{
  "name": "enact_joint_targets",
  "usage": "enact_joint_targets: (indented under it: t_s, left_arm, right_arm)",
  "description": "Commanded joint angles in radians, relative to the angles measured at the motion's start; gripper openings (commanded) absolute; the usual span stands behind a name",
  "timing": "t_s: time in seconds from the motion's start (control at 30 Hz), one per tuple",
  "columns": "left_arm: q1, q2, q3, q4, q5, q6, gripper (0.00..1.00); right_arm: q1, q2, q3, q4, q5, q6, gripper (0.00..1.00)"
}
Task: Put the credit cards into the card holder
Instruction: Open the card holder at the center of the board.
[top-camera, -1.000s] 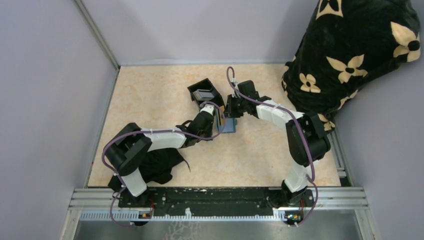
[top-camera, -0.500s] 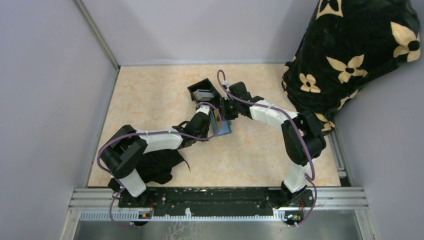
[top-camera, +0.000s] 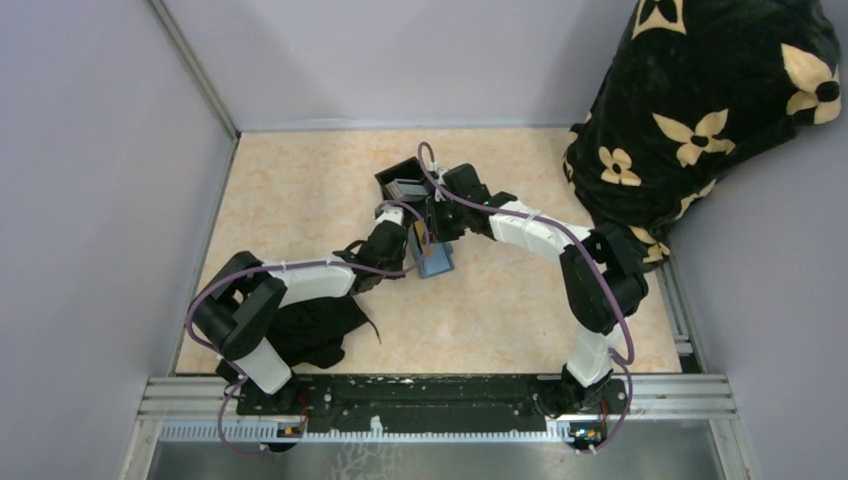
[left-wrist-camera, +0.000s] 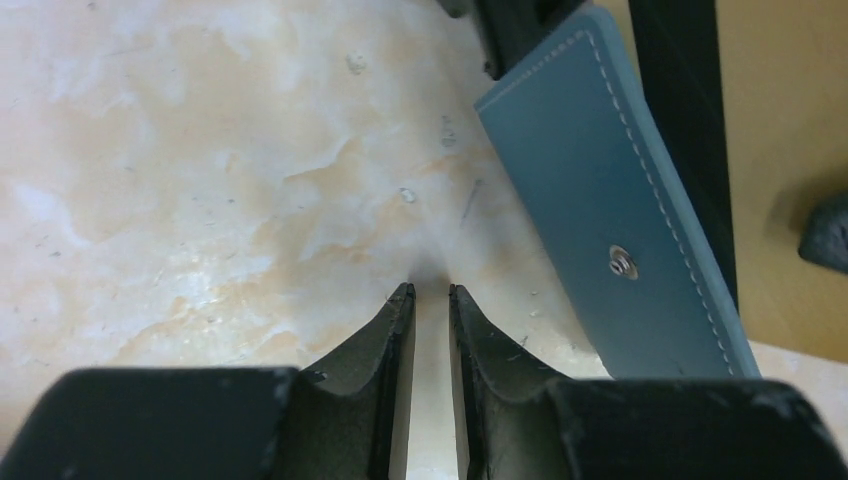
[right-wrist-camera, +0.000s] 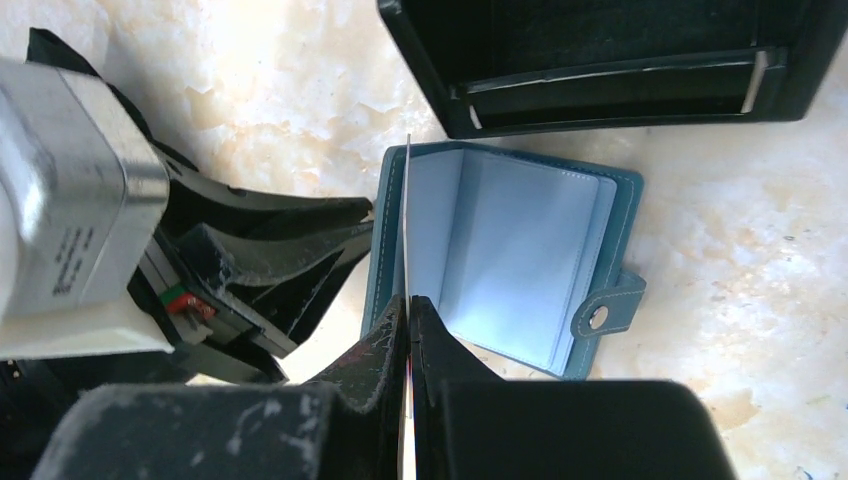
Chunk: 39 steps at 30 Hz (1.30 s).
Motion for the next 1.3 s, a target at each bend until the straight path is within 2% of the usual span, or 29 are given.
enact_joint_targets:
  t_s: [0.0,0.5,0.7,1.27]
  left_arm:
    - [0.028,-0.031,-0.037,-0.008,0.02,-0.028,0.26]
    - [0.085,-0.037,-0.084,0.009,0.099,-0.099,0.24]
    - [0.148,-0.002,-0.111,0.061,0.213,-0.136,0.21]
    - [0.217,0.086,-0.101,0.017,0.321,-0.123,0.15]
  right_arm:
    - [0.042,0.016,0.049,0.023,-0.004,-0.004,0.0]
    - [0.147,0.019,0.047,0.024,0.058,-0.005,0.0]
    - [0.2,0.018,0.053,0.009,0.109,-0.025,0.0]
    - [0.283,0.085,0.085,0.011,0.171,-0.064,0.0]
